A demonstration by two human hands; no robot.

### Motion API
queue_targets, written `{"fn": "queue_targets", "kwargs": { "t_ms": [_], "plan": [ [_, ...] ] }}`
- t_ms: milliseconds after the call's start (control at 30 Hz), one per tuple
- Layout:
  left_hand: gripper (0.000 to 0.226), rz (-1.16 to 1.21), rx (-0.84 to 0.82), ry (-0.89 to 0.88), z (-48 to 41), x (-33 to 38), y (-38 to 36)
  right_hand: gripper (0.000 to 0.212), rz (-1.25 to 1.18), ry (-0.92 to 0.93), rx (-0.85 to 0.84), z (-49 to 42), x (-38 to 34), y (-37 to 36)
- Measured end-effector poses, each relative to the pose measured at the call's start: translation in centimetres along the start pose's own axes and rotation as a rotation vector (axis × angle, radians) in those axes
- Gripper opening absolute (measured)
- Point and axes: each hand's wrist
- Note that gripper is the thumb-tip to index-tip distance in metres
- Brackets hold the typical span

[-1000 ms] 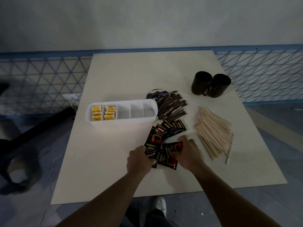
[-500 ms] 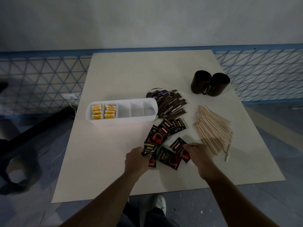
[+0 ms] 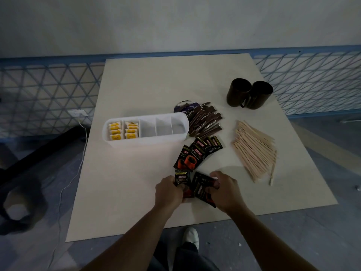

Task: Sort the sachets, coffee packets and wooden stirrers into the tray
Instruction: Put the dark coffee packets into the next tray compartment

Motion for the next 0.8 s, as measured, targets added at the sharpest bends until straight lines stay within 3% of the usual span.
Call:
{"fn": "queue_targets", "kwargs": {
  "t_ms": [333,567,800],
  "plan": [
    [0.008,-0.037,0.001,-0.033,0.3,-0.3,0.1,0.018,0.231,0.016,-0.002,0.6,-0.5,-0.1],
    [0.011,-0.046,0.008,-0.033,0.4,-0.2,0.6,0.036,0.231,0.030,0.025,1.0,-0.3,-1.0],
    [0.008,-0.013,0.005,-0.029,0.6,-0.2,0.7,0.031,0.208,0.000,-0.008,1.1,-0.6,-1.7]
  ]
}}
Point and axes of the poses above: each hand's wrist, its own z-axis away from the middle knuckle, its own y-axis out of the back of the hand, x = y × z, and after that the axes turned 1 degree about -z, right-handed
